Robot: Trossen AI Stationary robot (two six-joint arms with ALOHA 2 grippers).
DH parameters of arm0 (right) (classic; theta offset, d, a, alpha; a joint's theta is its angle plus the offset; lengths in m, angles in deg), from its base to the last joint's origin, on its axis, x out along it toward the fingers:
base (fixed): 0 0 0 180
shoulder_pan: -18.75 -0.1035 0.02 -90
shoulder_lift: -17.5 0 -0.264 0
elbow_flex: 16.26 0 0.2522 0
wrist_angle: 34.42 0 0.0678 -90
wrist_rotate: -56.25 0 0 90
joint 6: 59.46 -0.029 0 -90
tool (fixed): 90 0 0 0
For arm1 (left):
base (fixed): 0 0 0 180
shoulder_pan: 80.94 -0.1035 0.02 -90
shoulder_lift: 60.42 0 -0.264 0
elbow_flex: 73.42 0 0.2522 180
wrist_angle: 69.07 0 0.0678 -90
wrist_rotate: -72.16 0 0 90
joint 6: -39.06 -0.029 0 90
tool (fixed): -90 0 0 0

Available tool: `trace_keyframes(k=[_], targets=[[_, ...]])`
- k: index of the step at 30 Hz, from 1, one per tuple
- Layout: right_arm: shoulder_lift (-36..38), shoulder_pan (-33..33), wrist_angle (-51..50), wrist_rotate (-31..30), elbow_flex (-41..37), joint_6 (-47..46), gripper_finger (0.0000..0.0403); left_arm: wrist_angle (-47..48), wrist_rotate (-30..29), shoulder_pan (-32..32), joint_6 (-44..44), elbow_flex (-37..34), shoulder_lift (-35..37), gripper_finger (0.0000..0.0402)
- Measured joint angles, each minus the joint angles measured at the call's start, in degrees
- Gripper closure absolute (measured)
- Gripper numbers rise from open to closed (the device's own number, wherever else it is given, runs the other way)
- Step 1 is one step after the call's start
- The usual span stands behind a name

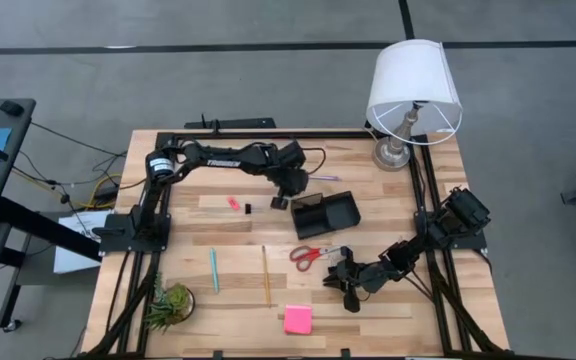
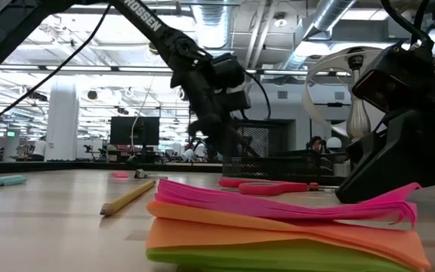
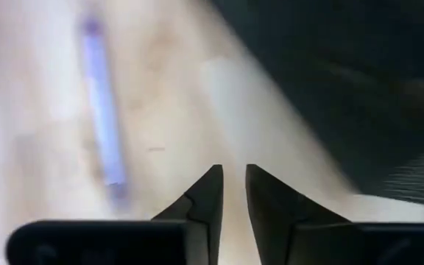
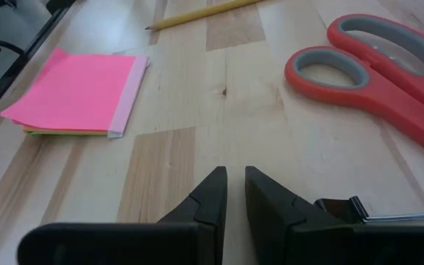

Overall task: Pick and place office supplies into organizer
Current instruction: Put the pink pen into the desk organizer

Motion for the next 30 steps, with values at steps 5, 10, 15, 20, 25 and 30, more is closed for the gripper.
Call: trace_keyframes(k=[5, 10, 15, 20, 25, 30], targets=[[0.00, 0.00, 0.01, 0.04, 0.00, 0.00, 0.0359, -6.46, 3.55, -2.18, -0.07, 0.02, 0.24, 0.0383], [0.00, 0.00, 0.02, 0.09, 0.00, 0.00, 0.0359, -5.46, 7.60, -3.53, 0.41, 0.02, 0.24, 0.0397], [0.00, 0.00, 0.02, 0.15, 0.00, 0.00, 0.0359, 1.26, 1.75, -3.89, -1.73, 0.02, 0.24, 0.0383], [0.00, 0.05, 0.02, -0.08, 0.00, 0.17, 0.0359, 4.12, -0.56, -4.63, -5.78, 0.02, 0.24, 0.0349], [-0.01, 1.05, 0.02, -0.45, 0.00, 0.31, 0.0359, 5.76, -12.86, -4.55, -9.89, 3.06, 0.24, 0.0311], [-0.01, 1.91, -0.01, -0.65, 0.04, 0.87, 0.0359, 10.88, -10.33, -4.90, -11.21, 9.93, 0.24, 0.0288]])
